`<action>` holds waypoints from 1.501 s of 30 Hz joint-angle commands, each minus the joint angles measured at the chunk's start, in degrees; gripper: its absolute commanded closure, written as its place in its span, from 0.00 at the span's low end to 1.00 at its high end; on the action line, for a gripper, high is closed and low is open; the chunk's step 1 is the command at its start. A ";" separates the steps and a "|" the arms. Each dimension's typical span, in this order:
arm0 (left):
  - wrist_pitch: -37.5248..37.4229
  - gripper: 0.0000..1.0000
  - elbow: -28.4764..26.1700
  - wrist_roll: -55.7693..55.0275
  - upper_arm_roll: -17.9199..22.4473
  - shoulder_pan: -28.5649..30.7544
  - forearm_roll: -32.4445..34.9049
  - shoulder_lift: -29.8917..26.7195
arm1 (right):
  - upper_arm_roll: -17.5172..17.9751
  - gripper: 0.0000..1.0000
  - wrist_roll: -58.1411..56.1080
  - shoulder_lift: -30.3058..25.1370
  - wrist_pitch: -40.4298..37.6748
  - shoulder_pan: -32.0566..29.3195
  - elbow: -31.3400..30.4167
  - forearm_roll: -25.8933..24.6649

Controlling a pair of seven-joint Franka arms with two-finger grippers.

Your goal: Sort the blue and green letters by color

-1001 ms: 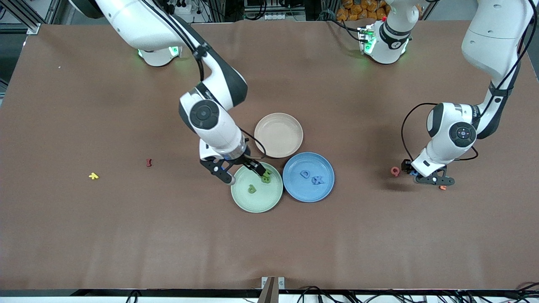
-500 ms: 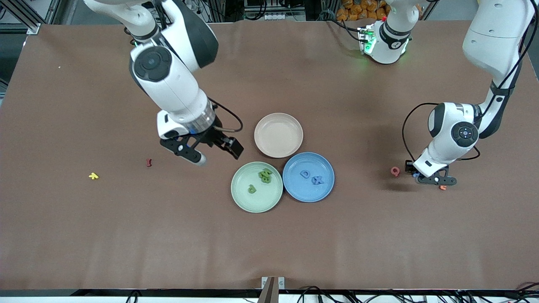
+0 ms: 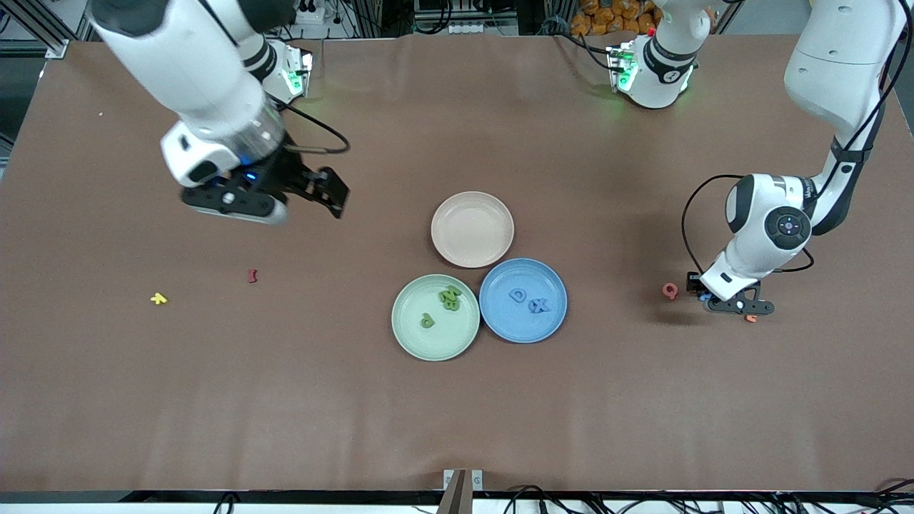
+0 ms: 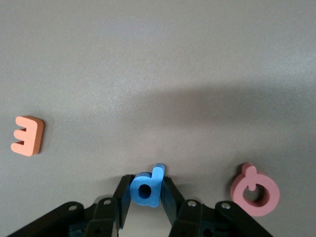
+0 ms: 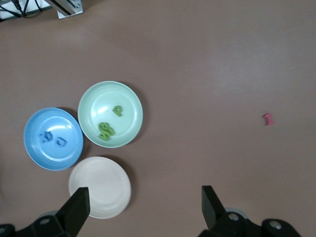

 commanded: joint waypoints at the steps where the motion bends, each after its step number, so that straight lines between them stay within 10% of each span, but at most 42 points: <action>1: -1.08 1.00 -0.37 0.46 -0.01 -0.49 -1.01 -2.12 | 1.17 0.00 -9.05 -5.02 -4.29 -4.49 -2.10 0.17; 12: -5.75 1.00 0.33 -0.24 0.08 -4.09 -3.37 -5.11 | -6.03 0.00 -26.63 -9.24 -9.05 -8.00 -2.27 4.74; 45: -19.46 1.00 18.87 -39.34 0.08 -31.08 -10.06 0.24 | -11.13 0.00 -39.56 -10.57 -12.04 -13.63 -2.63 3.16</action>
